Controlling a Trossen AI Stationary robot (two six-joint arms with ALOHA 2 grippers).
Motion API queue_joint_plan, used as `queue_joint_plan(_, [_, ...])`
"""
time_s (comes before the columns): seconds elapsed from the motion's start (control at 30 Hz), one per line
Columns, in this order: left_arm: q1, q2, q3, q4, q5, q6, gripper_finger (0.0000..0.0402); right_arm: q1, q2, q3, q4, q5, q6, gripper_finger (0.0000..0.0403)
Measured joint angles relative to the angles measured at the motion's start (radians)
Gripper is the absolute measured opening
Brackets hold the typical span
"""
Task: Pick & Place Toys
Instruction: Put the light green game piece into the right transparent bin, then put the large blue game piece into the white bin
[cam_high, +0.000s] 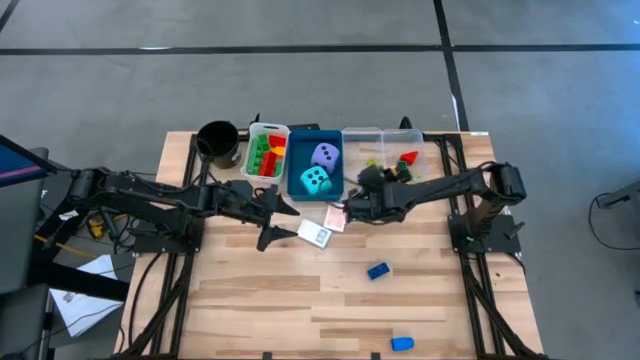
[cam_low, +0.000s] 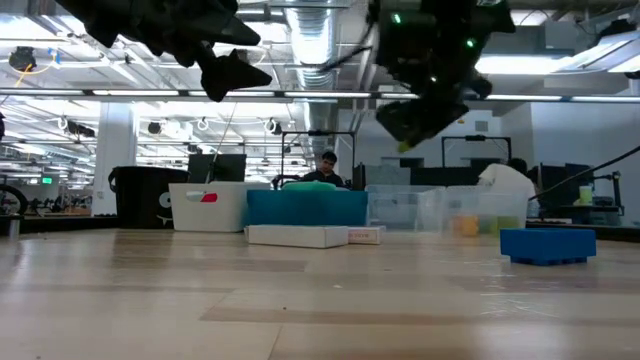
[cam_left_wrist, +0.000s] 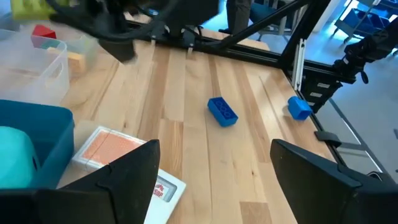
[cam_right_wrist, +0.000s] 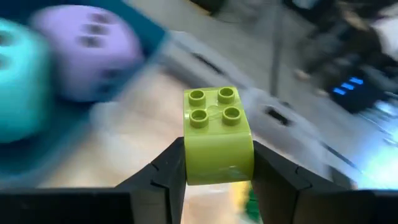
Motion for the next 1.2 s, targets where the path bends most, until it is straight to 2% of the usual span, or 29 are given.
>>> queue_joint_plan(0.13, [0.0,0.0,0.0,-0.011,0.0,-0.024,0.0297,-0.03,-0.02,-0.057,-0.186,0.059,0.21,0.0139])
queue_joint_plan(0.27, [-0.005,0.0,0.0,-0.014,0.0,-0.03,0.0297,-0.066,-0.059,-0.14,-0.267,0.079,0.35,0.0141])
queue_joint_plan(0.43, [-0.02,0.0,0.0,-0.011,0.001,-0.03,0.0297,-0.131,-0.139,-0.235,-0.228,0.084,0.38,0.016])
queue_joint_plan(0.67, [-0.027,0.0,0.0,0.023,0.001,-0.027,0.0297,-0.218,-0.213,-0.286,-0.201,0.077,0.374,0.022])
queue_joint_plan(0.83, [-0.027,0.0,0.0,0.04,0.001,-0.022,0.0297,-0.221,-0.229,-0.285,-0.121,0.036,0.254,0.0261])
queue_joint_plan(1.0, [-0.027,0.0,0.0,0.041,0.001,0.007,0.0297,-0.109,-0.231,-0.286,-0.035,-0.063,0.154,0.0271])
queue_joint_plan(1.2, [-0.027,0.0,0.0,0.045,0.0,0.035,0.0297,0.211,-0.231,-0.286,0.153,-0.122,-0.021,0.0271])
